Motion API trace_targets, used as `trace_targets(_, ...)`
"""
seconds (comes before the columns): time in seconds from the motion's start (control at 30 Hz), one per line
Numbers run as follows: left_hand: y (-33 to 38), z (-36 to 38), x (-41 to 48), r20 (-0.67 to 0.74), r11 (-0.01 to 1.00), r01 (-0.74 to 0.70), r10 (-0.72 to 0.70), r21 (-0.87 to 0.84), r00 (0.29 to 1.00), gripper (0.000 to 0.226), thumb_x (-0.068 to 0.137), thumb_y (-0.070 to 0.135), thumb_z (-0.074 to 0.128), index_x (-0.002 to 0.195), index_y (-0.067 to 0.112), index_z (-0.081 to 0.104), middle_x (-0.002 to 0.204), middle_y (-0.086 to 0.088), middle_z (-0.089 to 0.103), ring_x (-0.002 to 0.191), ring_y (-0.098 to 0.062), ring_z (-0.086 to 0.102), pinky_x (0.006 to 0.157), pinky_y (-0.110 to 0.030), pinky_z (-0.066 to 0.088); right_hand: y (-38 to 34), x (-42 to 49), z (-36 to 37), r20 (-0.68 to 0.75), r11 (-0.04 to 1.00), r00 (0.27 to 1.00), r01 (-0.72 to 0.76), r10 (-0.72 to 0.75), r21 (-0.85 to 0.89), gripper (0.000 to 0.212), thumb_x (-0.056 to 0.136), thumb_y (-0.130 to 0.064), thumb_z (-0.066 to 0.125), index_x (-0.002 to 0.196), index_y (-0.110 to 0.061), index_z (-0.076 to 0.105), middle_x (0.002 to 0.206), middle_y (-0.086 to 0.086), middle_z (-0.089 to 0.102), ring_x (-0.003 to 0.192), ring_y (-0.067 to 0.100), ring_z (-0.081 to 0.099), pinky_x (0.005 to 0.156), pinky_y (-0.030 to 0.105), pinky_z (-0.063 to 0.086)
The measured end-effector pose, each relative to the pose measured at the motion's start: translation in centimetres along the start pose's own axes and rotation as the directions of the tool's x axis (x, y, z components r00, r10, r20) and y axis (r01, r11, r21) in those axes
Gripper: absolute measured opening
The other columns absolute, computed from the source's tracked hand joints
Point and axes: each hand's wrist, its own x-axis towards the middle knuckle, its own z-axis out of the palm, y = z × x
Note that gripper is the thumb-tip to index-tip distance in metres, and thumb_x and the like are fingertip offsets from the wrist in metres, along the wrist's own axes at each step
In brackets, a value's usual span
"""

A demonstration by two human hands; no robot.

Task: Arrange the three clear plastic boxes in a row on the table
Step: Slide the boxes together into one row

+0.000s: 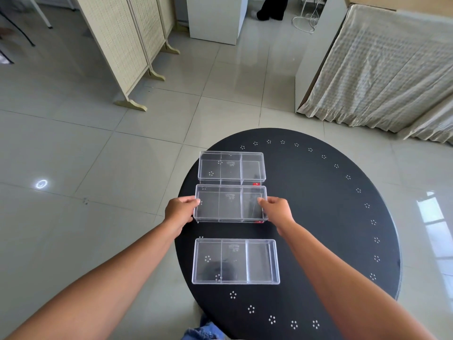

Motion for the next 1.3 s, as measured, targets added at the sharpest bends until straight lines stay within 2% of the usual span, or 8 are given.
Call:
trace_targets(0.43,0.8,0.5,0.2,-0.033,1.000,-0.015,0.015,0.025,0.999,0.031,0.088,0.025,0.070,0.117,0.015,0.071,0.106,-0.009,0.073,0.098,-0.025,0.069,0.082,-0.038,0.059,-0.3,-0.2,0.2,-0.024,0.999,0.998,0.052,-0.052,-0.017,0.027,0.095,-0.033,0.058,0.069,-0.026,0.057,0.052,-0.013,0.049,0.053,0.009,0.047,0.053,0.025,0.038)
trace_targets(0.63,0.8,0.6,0.1,-0.044,0.999,-0.033,0.035,0.040,0.998,0.032,0.089,0.027,0.069,0.118,0.016,0.070,0.107,-0.002,0.071,0.094,-0.019,0.066,0.079,-0.036,0.059,-0.3,-0.1,0.2,-0.004,0.998,0.998,0.061,-0.061,-0.020,0.018,0.096,-0.036,0.056,0.091,-0.021,0.064,0.069,-0.008,0.060,0.070,0.017,0.056,0.060,0.027,0.042)
trace_targets(0.8,0.8,0.7,0.0,-0.047,0.998,-0.035,0.037,0.050,0.998,0.033,0.089,0.026,0.068,0.119,0.014,0.070,0.107,-0.004,0.071,0.092,-0.019,0.064,0.081,-0.037,0.059,-0.4,-0.2,0.1,0.008,0.998,0.998,0.058,-0.058,-0.011,0.027,0.097,-0.037,0.055,0.108,-0.016,0.067,0.084,-0.002,0.066,0.082,0.020,0.060,0.068,0.027,0.044)
trace_targets(0.97,0.8,0.7,-0.5,-0.041,0.999,-0.045,0.046,0.024,0.998,0.049,0.088,0.029,0.069,0.133,0.012,0.059,0.105,-0.005,0.068,0.095,-0.022,0.063,0.087,-0.041,0.058,0.0,-0.3,0.2,-0.001,0.999,0.999,0.045,-0.045,-0.028,0.019,0.093,-0.049,0.050,0.089,-0.030,0.050,0.088,-0.009,0.050,0.092,0.021,0.048,0.082,0.031,0.040)
trace_targets(1.0,0.7,0.6,-0.7,-0.043,0.999,-0.043,0.044,0.020,0.998,0.055,0.087,0.032,0.070,0.137,0.012,0.056,0.100,-0.003,0.066,0.094,-0.023,0.063,0.087,-0.042,0.058,0.2,-0.4,0.1,0.008,0.999,0.999,0.033,-0.033,-0.027,0.024,0.092,-0.052,0.051,0.099,-0.030,0.055,0.097,-0.007,0.054,0.100,0.023,0.051,0.089,0.033,0.042)
trace_targets(1.03,0.6,0.4,-1.0,-0.041,0.999,-0.036,0.037,0.021,0.998,0.061,0.085,0.034,0.071,0.140,0.012,0.052,0.098,-0.003,0.066,0.094,-0.023,0.064,0.087,-0.042,0.058,0.4,-0.6,0.0,0.019,1.000,1.000,0.017,-0.017,-0.015,0.046,0.090,-0.055,0.054,0.123,-0.023,0.056,0.116,-0.003,0.059,0.112,0.026,0.054,0.099,0.036,0.044)
trace_targets(1.1,0.2,-0.2,-1.5,-0.003,0.999,-0.008,0.008,0.049,1.000,0.073,0.082,0.039,0.074,0.145,0.012,0.046,0.107,-0.006,0.066,0.098,-0.024,0.066,0.084,-0.040,0.058,0.9,-1.2,-0.3,0.042,1.000,0.999,-0.016,0.017,-0.013,0.085,0.086,-0.059,0.061,0.151,-0.013,0.034,0.145,0.005,0.050,0.129,0.030,0.052,0.107,0.046,0.044)
trace_targets(1.3,-1.9,-3.0,-4.2,0.217,0.950,0.119,-0.186,0.289,0.958,0.092,0.069,0.042,0.084,0.146,0.020,0.038,0.122,-0.009,0.066,0.097,-0.020,0.068,0.072,-0.034,0.055,4.2,-3.7,-1.8,0.145,0.994,0.989,-0.008,0.023,-0.107,0.095,0.074,-0.055,0.079,0.148,-0.010,0.039,0.141,0.005,0.054,0.125,0.024,0.054,0.103,0.046,0.048)
